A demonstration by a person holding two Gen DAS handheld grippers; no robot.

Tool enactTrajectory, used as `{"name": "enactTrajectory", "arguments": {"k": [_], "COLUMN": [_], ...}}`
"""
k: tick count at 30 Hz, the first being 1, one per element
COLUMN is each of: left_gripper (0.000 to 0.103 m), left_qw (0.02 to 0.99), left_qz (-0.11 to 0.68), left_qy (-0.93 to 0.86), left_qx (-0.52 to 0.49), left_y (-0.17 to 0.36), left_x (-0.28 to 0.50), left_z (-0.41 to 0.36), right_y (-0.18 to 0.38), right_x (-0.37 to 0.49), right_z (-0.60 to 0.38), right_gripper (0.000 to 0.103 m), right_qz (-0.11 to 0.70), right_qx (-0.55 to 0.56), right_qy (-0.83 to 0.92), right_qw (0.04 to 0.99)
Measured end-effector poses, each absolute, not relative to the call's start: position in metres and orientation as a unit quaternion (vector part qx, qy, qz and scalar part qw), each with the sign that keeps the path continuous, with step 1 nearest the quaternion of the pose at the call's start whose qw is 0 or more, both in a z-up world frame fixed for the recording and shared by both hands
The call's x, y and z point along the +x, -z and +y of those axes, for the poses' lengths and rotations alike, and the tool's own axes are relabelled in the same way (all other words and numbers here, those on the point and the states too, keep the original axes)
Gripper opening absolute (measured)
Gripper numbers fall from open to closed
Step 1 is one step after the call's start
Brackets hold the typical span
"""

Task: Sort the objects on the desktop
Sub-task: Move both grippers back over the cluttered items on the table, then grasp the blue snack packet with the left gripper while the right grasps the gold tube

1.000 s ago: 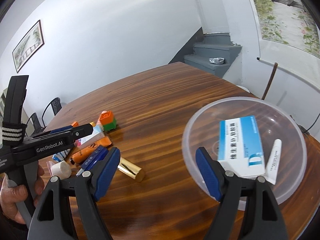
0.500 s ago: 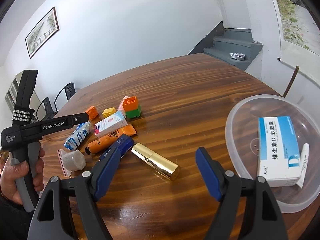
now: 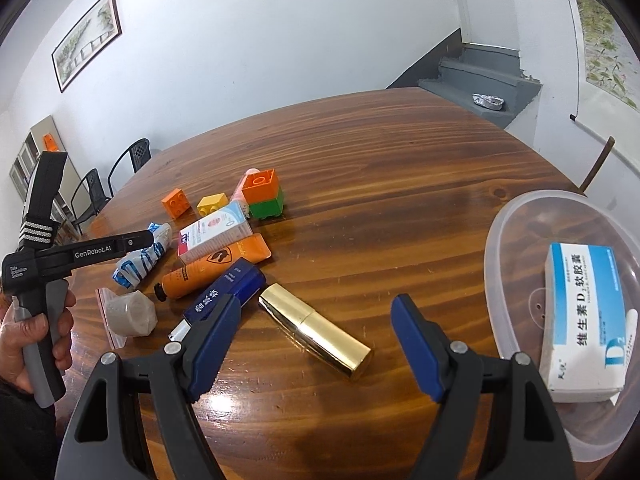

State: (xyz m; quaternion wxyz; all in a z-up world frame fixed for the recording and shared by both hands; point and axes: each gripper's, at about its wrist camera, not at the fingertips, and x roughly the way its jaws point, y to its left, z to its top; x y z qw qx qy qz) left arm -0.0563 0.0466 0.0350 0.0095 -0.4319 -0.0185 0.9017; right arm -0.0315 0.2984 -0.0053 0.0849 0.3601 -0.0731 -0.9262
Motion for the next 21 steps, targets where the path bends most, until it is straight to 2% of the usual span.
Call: {"name": "enactTrajectory", "arguments": {"k": [17,18,20,21], "left_gripper": [0.065,0.063,0.048,0.045], "left_qw": [0.006,0.009,0.017,0.019], "left_qz": [-0.003,-0.002,-0.009,-0.012], "left_qy": [-0.889,-0.890,-0.891,-0.892], "left_qx": [-0.458,-0.456,-0.453,-0.451], "left_y": [-0.010,-0.011,-0.013,-0.015], "left_x": [-0.066,-0.065,-0.064,-0.064], "left_z": [0.049,0.049,0.049,0.048], "right_y": [0.008,0.008,0.007,0.008], "right_x": [-0.035,-0.035,-0.035,-0.035], "right_z": [0.294,0.294,0.294,0.294], "right_gripper": [0.081,0.081,0.081,0.081], "right_qz": [-0.061,-0.059,-0.059,-0.060], "right_qx": [0.371,0.371,0.371,0.371], "right_qy": [0.922,0.922,0.922,0.922], "right_qw": [0.092,0.091,0.090,0.090]}}
